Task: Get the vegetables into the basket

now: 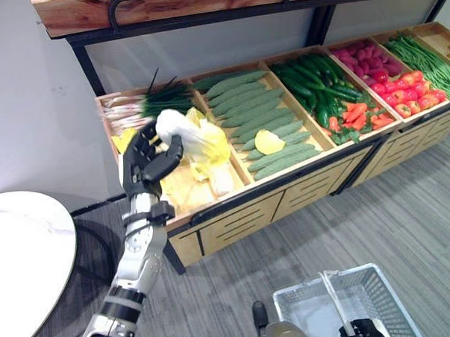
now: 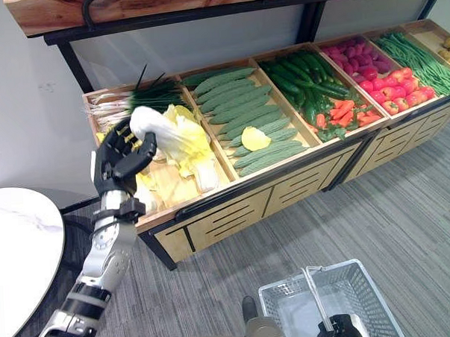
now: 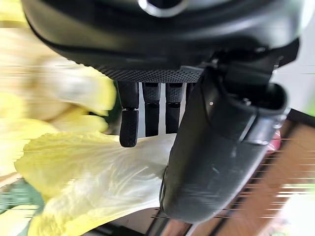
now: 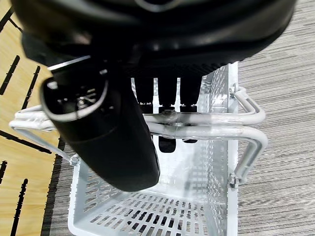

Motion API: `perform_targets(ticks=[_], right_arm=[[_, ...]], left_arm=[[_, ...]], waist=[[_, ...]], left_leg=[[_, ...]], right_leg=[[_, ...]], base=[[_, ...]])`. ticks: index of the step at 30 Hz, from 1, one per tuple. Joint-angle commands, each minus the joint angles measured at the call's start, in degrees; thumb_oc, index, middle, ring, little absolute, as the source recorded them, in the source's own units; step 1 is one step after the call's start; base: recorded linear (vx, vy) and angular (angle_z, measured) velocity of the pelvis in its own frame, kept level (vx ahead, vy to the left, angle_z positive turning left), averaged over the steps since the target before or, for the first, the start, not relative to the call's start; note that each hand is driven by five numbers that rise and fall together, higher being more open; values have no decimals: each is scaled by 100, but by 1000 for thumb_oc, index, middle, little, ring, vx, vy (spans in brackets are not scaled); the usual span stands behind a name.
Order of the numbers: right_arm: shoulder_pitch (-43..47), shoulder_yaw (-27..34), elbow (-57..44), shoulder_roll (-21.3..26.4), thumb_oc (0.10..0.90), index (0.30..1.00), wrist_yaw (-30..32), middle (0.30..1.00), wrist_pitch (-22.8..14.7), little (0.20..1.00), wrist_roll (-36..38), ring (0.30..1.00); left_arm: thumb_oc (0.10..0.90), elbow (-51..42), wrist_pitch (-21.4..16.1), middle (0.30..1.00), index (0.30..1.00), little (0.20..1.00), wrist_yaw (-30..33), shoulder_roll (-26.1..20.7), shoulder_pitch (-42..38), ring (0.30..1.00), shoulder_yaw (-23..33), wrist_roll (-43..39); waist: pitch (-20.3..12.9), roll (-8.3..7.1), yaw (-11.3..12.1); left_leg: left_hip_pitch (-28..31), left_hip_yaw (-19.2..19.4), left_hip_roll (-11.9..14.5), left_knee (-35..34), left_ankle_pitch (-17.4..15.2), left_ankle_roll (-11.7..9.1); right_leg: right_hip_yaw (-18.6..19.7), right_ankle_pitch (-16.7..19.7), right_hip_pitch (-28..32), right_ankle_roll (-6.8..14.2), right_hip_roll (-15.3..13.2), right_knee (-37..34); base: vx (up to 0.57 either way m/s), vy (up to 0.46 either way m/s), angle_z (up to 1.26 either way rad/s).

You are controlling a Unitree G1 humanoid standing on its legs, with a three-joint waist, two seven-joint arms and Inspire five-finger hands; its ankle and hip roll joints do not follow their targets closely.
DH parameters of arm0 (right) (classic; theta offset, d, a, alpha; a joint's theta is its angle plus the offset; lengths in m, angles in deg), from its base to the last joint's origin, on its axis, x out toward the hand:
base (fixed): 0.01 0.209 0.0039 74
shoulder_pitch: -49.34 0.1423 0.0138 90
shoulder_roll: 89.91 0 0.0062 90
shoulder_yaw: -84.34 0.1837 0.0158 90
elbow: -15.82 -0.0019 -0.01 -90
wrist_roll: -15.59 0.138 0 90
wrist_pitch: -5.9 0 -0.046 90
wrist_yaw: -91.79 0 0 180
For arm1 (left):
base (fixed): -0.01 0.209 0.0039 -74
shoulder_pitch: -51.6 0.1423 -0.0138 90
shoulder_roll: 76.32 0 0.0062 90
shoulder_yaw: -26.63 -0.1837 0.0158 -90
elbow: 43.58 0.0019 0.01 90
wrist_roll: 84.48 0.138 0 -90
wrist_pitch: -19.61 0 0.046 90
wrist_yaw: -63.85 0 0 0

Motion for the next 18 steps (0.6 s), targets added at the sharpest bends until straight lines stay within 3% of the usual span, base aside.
perform_targets(ticks=[1, 6, 18], right_arm=[[173, 5, 13, 292, 400, 300, 34, 300, -161, 300, -76, 300], [160, 37, 84, 237, 400, 300, 24, 300, -125, 300, -132, 300], [183, 35, 161, 204, 400, 300, 128, 300, -56, 300, -163, 300]], left_arm=[[400, -278, -472, 300, 300, 300, -622, -165, -589, 300, 122, -648], [400, -110, -278, 300, 300, 300, -1193, 133, 33, 300, 73, -1569], [400, -184, -64, 300, 300, 300, -1465, 149, 422, 300, -238, -1899]], waist=[[-163, -178, 95], [-146, -173, 124], [-88, -172, 150]], left_leg=[[64, -698, 183, 38, -41, -198], [111, -674, 153, 38, -48, -166], [170, -645, 129, 38, -65, -126]], right_leg=[[165, -18, 90, 676, -511, 76], [195, -33, 97, 658, -511, 77], [251, -72, 93, 654, -501, 133]], base=[[0, 0, 0], [0, 0, 0], [0, 0, 0]])
